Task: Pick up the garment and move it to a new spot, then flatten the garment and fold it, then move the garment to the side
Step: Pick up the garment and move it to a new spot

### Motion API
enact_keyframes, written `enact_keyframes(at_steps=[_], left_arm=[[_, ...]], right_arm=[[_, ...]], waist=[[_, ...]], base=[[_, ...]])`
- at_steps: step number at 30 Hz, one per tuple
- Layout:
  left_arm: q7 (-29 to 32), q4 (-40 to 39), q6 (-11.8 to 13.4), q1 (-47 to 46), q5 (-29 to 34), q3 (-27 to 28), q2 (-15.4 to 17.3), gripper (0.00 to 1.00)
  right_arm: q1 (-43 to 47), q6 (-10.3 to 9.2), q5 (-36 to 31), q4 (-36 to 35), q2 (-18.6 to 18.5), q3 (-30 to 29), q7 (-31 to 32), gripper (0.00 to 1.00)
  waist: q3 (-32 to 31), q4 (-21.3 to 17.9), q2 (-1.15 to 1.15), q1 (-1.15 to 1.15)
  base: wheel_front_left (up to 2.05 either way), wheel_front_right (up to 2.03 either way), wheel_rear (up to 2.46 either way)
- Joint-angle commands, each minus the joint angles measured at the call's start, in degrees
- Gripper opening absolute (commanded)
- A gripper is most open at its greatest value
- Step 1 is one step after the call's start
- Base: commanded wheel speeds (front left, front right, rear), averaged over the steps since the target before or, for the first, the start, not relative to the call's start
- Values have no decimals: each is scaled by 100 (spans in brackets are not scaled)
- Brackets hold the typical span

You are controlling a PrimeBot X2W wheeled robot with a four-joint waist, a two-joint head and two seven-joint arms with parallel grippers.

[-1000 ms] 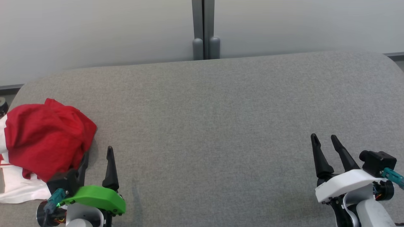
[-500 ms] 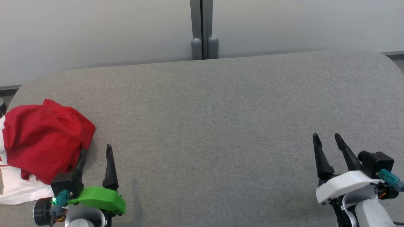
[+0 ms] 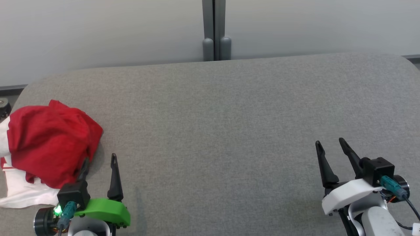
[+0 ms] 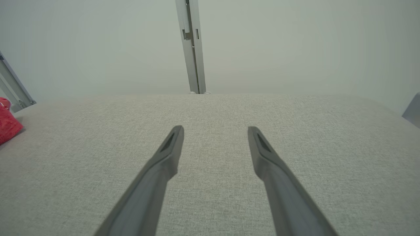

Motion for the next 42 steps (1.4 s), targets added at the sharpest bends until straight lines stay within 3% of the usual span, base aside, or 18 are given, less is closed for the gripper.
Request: enact_keyframes(at_steps=[1, 8, 16, 26, 34, 42], left_arm=[[-54, 8, -5, 46, 155, 54, -8, 100], [-124, 130, -31, 58, 507, 229, -82, 100], [-215, 204, -40, 160, 914, 458, -113, 100], [-248, 302, -35, 259, 930, 841, -207, 100], [-247, 379, -156, 264, 899, 1074, -280, 100], [-247, 694, -596, -283, 539, 1168, -318, 100]], right_arm=[[-40, 2, -141, -9, -31, 69, -70, 100], [-56, 0, -380, -18, -86, 292, -131, 100], [-87, 0, -678, 19, -54, 565, -227, 100], [-242, 0, -702, 100, -69, 895, -257, 100], [-391, 0, -675, 167, -71, 1082, -257, 100], [-529, 0, -702, 117, -214, 1138, -258, 100]], waist=[[15, 88, 0, 0], [70, 596, 0, 0], [143, 1529, 0, 0], [286, 2406, 0, 0], [399, 2561, 0, 0], [732, 2378, 0, 0]], base=[[0, 0, 0], [0, 0, 0], [0, 0, 0], [0, 0, 0], [0, 0, 0], [0, 0, 0]])
